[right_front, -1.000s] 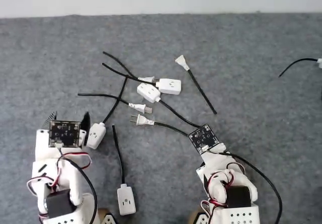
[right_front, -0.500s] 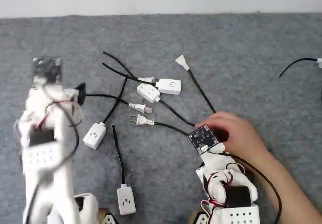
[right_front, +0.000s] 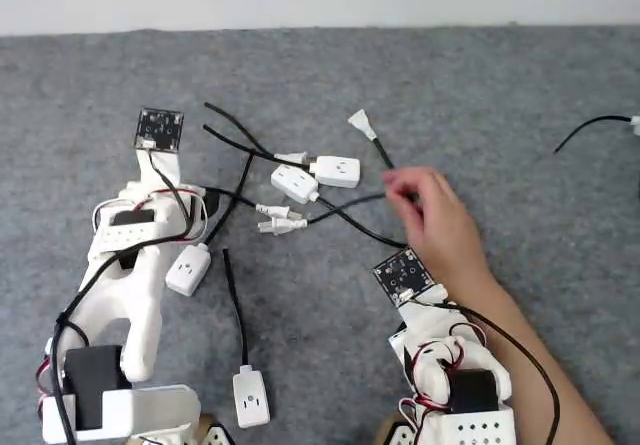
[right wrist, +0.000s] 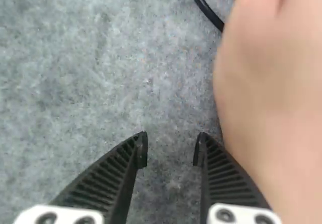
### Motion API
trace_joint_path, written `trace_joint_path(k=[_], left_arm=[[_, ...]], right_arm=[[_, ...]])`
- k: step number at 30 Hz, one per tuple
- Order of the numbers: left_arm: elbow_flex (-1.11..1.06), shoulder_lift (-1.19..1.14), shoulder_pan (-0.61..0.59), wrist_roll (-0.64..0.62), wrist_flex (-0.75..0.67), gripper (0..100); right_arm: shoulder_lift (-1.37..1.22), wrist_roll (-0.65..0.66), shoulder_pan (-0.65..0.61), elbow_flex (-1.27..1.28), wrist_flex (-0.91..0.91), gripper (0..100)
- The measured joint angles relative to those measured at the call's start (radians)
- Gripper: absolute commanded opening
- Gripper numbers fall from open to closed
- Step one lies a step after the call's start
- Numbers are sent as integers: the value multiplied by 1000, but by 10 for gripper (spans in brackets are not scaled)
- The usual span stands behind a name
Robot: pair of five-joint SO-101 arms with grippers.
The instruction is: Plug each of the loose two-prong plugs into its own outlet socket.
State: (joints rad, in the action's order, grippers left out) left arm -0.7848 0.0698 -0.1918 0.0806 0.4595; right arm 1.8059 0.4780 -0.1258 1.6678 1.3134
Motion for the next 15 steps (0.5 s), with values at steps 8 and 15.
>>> trace_joint_path(k=[8, 15], left_arm=[[0, 0, 0, -6, -14, 280], [5, -26, 5, -6, -26, 280]], right_arm=[[2, 0, -2, 0, 0, 162], [2, 0, -2, 0, 0, 162]])
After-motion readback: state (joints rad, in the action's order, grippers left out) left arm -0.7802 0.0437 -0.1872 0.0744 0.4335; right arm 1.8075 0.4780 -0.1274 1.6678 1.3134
